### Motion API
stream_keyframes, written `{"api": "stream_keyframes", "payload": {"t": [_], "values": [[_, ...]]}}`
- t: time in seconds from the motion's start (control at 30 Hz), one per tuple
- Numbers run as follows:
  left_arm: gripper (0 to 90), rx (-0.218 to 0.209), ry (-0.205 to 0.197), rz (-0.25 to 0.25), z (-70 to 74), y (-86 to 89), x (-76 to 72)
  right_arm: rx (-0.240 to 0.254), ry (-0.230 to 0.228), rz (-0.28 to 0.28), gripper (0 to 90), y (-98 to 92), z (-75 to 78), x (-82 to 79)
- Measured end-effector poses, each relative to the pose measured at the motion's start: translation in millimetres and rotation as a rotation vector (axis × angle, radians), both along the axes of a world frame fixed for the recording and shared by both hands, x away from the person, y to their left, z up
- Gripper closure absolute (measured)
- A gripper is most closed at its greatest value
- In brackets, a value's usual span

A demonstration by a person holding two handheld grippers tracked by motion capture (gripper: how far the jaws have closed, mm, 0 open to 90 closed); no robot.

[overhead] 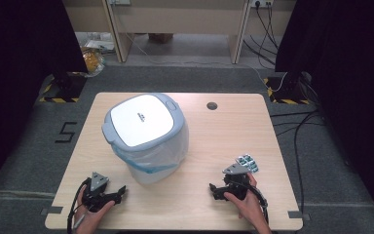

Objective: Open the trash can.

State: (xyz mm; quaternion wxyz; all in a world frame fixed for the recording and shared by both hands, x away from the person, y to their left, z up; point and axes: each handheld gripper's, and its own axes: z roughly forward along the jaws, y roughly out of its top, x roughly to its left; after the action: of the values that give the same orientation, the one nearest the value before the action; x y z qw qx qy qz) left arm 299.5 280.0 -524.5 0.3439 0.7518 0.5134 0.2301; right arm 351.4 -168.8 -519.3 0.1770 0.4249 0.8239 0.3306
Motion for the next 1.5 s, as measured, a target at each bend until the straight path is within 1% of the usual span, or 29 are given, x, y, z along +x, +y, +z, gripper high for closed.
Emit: {"api": "stream_keyframes", "payload": {"t": [0.3,0.33,0.37,0.4,0.43,0.47,0.5,0.53,0.6,0.63,0.7,0.77,0.8,0.83,0.87,0.9,0.97,1.0,1.03,1.07,1.1,1.13,1.17,1.2,1.23,1.27,1.33,1.4,1.5], "values": [[20.6,-0.007,0.003,-0.001,-0.2,0.5,0.5,-0.004,-0.003,-0.010,1.6,1.3,0.5,-0.4],[20.6,-0.002,0.004,-0.004,0.0,0.6,0.4,0.003,-0.010,-0.008,4.1,1.8,0.4,-0.2],[20.6,-0.002,0.004,-0.004,0.0,0.6,0.3,0.008,-0.017,-0.004,9.9,2.0,1.1,0.1],[20.6,-0.002,0.004,-0.004,0.0,0.6,0.3,0.008,-0.017,-0.004,9.9,2.0,1.1,0.1],[20.6,-0.002,0.004,-0.004,0.0,0.7,0.4,0.015,-0.025,-0.004,18.2,2.6,2.5,0.8],[20.6,-0.007,0.003,-0.002,-0.2,0.5,0.5,0.004,-0.055,-0.005,15.4,5.0,6.0,3.4],[20.6,-0.006,0.003,-0.002,-0.2,0.5,0.5,0.003,-0.064,-0.011,12.3,6.8,8.0,5.4],[20.6,-0.006,0.003,-0.002,-0.2,0.5,0.5,0.004,-0.073,-0.014,16.1,8.7,10.7,7.6],[20.6,-0.001,0.004,-0.005,0.0,0.6,0.4,0.005,-0.084,-0.010,17.9,10.5,13.9,10.4],[20.6,-0.002,0.004,-0.005,0.0,0.6,0.4,0.008,-0.096,-0.010,15.4,12.5,17.3,14.0],[20.5,-0.002,0.005,-0.005,0.0,0.7,0.4,0.026,-0.124,-0.026,14.8,19.4,29.5,27.1],[20.5,-0.002,0.004,-0.005,0.0,0.7,0.4,0.047,-0.130,-0.033,14.9,23.0,35.6,37.3],[20.5,-0.007,0.003,-0.002,-0.2,0.4,0.5,0.072,-0.129,-0.039,14.9,25.1,38.2,46.0],[20.5,-0.007,0.003,-0.002,-0.2,0.4,0.5,0.072,-0.129,-0.039,14.9,25.1,38.2,46.0],[20.5,-0.007,0.003,-0.002,-0.2,0.5,0.5,0.088,-0.126,-0.043,15.0,26.2,38.7,51.8],[20.5,-0.006,0.003,-0.002,-0.2,0.5,0.5,0.121,-0.111,-0.054,15.2,30.2,36.7,69.6],[20.5,-0.002,0.005,-0.005,0.0,0.7,0.4,0.134,-0.104,-0.071,15.8,35.4,33.5,82.0],[20.5,-0.003,0.004,-0.005,0.0,0.7,0.4,0.134,-0.104,-0.071,15.8,35.4,33.5,82.0],[20.5,-0.007,0.003,-0.002,-0.2,0.5,0.5,0.129,-0.108,-0.063,16.1,41.9,31.7,93.0],[20.5,-0.007,0.003,-0.002,-0.2,0.5,0.5,0.129,-0.108,-0.063,16.1,41.9,31.7,93.0],[20.5,-0.007,0.003,-0.002,-0.2,0.6,0.6,0.149,-0.102,-0.067,16.0,45.0,31.0,97.4],[20.5,-0.007,0.003,-0.002,-0.2,0.4,0.5,0.144,-0.096,-0.044,15.8,52.4,29.7,106.7],[20.5,-0.007,0.003,-0.002,-0.2,0.4,0.5,0.144,-0.096,-0.044,15.8,52.4,29.7,106.7],[20.5,-0.002,0.004,-0.005,0.0,0.7,0.4,0.152,-0.077,-0.034,15.0,60.0,28.8,114.0],[20.5,-0.002,0.004,-0.006,0.0,0.7,0.4,0.152,-0.077,-0.034,15.0,60.0,28.8,114.0],[20.5,-0.002,0.004,-0.006,0.0,0.6,0.4,0.167,-0.071,-0.020,15.1,68.3,27.9,120.0],[20.5,-0.002,0.004,-0.007,0.0,0.6,0.3,0.180,-0.060,-0.008,15.2,75.3,26.4,126.6],[20.5,-0.004,0.002,-0.005,-0.1,0.2,0.3,0.212,-0.031,0.008,15.1,80.9,22.3,134.3],[20.6,-0.004,0.000,-0.005,-0.1,0.0,0.2,0.215,-0.012,0.018,15.1,86.6,17.8,140.1]]}}
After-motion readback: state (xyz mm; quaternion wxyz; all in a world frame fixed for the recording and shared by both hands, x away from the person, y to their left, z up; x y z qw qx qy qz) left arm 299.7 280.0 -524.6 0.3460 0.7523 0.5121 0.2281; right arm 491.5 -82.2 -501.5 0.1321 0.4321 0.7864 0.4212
